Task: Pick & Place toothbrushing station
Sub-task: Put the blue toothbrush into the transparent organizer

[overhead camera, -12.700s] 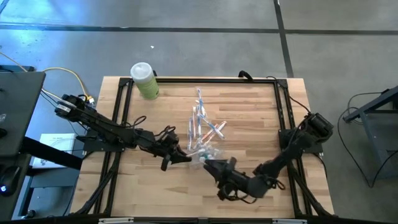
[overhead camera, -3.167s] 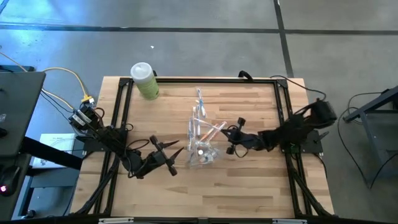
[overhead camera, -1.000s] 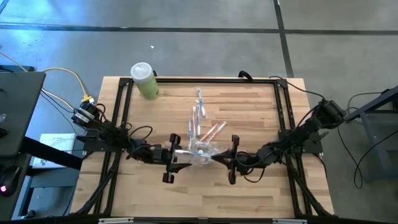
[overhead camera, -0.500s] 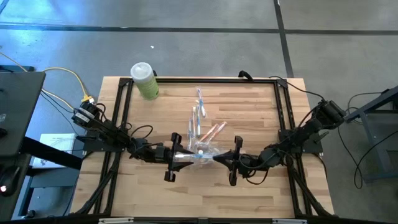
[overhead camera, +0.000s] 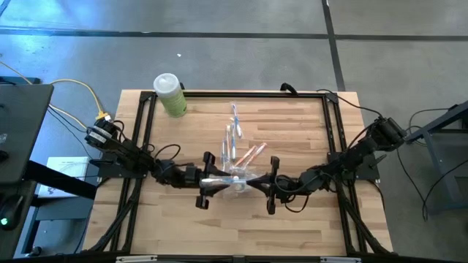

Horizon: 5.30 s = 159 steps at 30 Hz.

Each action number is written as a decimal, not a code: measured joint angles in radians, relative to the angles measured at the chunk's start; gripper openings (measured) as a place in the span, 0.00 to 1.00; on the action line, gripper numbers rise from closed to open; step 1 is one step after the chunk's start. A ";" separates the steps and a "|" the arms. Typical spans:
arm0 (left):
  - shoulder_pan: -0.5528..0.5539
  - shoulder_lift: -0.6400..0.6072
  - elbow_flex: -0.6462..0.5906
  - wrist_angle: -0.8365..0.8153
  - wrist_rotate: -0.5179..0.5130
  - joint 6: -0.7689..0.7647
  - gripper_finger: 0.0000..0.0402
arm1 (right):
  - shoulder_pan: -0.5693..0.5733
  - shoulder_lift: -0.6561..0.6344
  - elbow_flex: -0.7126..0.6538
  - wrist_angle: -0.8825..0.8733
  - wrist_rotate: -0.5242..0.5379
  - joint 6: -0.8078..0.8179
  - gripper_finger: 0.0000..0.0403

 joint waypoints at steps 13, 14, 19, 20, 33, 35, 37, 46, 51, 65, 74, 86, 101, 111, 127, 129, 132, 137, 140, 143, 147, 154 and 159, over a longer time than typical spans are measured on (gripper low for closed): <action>0.002 0.000 0.000 -0.010 0.002 0.009 0.14 | -0.009 0.000 0.000 -0.025 -0.008 0.008 0.01; 0.002 0.000 0.000 -0.012 0.001 0.024 0.11 | -0.012 0.000 0.000 -0.030 -0.011 0.018 0.01; -0.003 0.000 0.000 -0.026 0.003 0.101 0.03 | -0.041 0.000 0.000 -0.079 -0.110 0.096 0.01; -0.007 0.000 0.000 -0.031 0.003 0.102 0.03 | -0.045 0.000 0.000 -0.088 -0.132 0.101 0.01; -0.039 0.000 0.000 -0.090 -0.012 0.099 0.03 | -0.017 0.000 -0.001 -0.127 -0.037 0.106 0.29; -0.058 0.000 0.000 -0.112 -0.066 0.092 0.03 | 0.005 0.000 -0.001 -0.127 0.020 0.106 0.37; -0.076 -0.001 0.000 -0.139 -0.137 0.080 0.03 | 0.030 0.000 -0.001 -0.126 0.089 0.102 0.43; -0.119 -0.101 0.046 -0.377 -0.179 -0.041 0.03 | 0.118 0.000 -0.001 -0.119 0.308 0.008 0.57; -0.108 -0.158 0.136 -0.661 -0.151 -0.187 0.02 | 0.131 -0.014 -0.001 -0.105 0.319 -0.003 0.54; -0.071 -0.154 0.367 -1.080 -0.092 -0.350 0.03 | 0.125 -0.024 -0.001 0.013 0.165 0.004 0.53; -0.040 -0.154 0.368 -1.098 -0.057 -0.383 0.03 | 0.089 -0.024 0.115 -0.058 0.111 0.076 0.53; -0.029 -0.154 0.368 -1.103 -0.053 -0.383 0.03 | 0.004 -0.024 0.245 -0.351 -0.059 0.415 0.52; -0.014 -0.154 0.368 -1.110 -0.050 -0.383 0.03 | -0.079 -0.023 0.245 -0.384 -0.184 0.532 0.52; 0.011 -0.154 0.368 -1.110 -0.050 -0.383 0.03 | -0.088 -0.023 0.245 -0.384 -0.189 0.530 0.52; 0.012 -0.154 0.368 -1.110 -0.048 -0.381 0.03 | -0.089 -0.023 0.244 -0.381 -0.183 0.420 0.11; 0.012 -0.154 0.368 -1.109 -0.049 -0.379 0.03 | -0.089 -0.023 0.244 -0.378 -0.183 0.418 0.05; 0.012 -0.154 0.368 -1.110 -0.047 -0.376 0.03 | -0.094 -0.023 0.244 -0.378 -0.186 0.418 0.03; 0.006 -0.153 0.368 -1.096 -0.005 -0.271 0.08 | -0.093 -0.023 0.244 -0.376 -0.196 0.414 0.02; -0.005 -0.153 0.368 -1.083 -0.009 -0.218 0.15 | -0.093 -0.023 0.244 -0.374 -0.199 0.411 0.01; -0.017 -0.153 0.368 -1.075 -0.006 -0.186 0.20 | -0.091 -0.023 0.244 -0.374 -0.192 0.390 0.00; -0.026 -0.153 0.368 -1.073 -0.003 -0.162 0.27 | -0.076 -0.023 0.244 -0.364 -0.177 0.347 0.00; -0.031 -0.153 0.368 -1.069 -0.001 -0.162 0.30 | -0.015 -0.023 0.244 -0.313 -0.089 0.227 0.00; -0.044 -0.153 0.368 -1.069 -0.002 -0.163 0.30 | 0.045 -0.023 0.244 -0.299 0.054 0.122 0.00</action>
